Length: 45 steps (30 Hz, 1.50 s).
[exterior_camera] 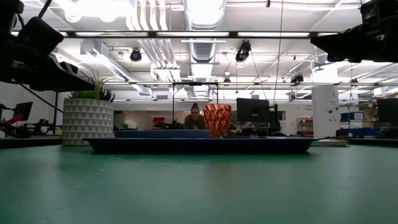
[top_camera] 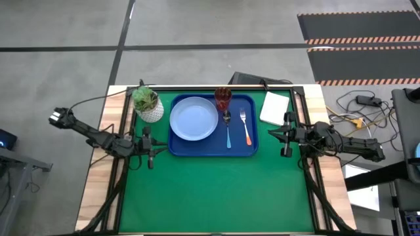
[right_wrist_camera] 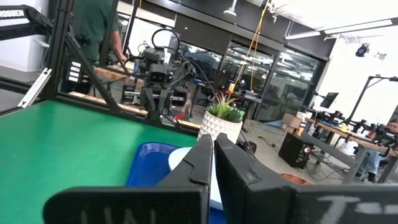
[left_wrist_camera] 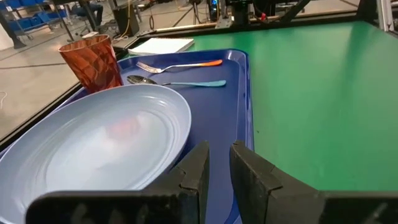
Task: Pick and place plate/cup/fork/spoon on tray
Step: Return to Home Position
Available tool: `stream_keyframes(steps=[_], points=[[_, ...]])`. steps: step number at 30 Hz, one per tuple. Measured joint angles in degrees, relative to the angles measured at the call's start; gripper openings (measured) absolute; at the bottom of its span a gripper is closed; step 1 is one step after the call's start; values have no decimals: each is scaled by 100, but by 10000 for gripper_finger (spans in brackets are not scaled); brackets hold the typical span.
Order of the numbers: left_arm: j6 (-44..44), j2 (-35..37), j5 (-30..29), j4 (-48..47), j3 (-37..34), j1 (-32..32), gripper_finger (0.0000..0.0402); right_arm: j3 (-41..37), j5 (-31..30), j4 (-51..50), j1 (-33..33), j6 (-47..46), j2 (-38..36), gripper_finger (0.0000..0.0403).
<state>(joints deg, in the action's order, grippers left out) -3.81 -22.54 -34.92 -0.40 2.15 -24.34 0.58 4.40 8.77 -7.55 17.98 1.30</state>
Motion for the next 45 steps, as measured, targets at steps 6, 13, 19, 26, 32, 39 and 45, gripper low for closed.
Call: stream_keyframes(steps=[6,13,19,26,32,39,45], points=[[0,-132,0,0,0,0,44,0,0,-1,0,0,0,9],[0,-282,0,0,-2,-1,44,0,0,-1,2,0,0,9],[-1,-396,1,0,-2,0,44,0,0,-1,0,0,0,9],[0,-512,1,0,-2,0,44,0,1,-1,1,0,0,9],[0,-586,1,0,-2,-1,44,0,0,-1,0,0,0,9],[0,-623,2,0,-2,0,44,0,2,-1,0,0,0,9],[0,-621,1,0,-2,-1,44,0,2,-1,0,0,0,9]])
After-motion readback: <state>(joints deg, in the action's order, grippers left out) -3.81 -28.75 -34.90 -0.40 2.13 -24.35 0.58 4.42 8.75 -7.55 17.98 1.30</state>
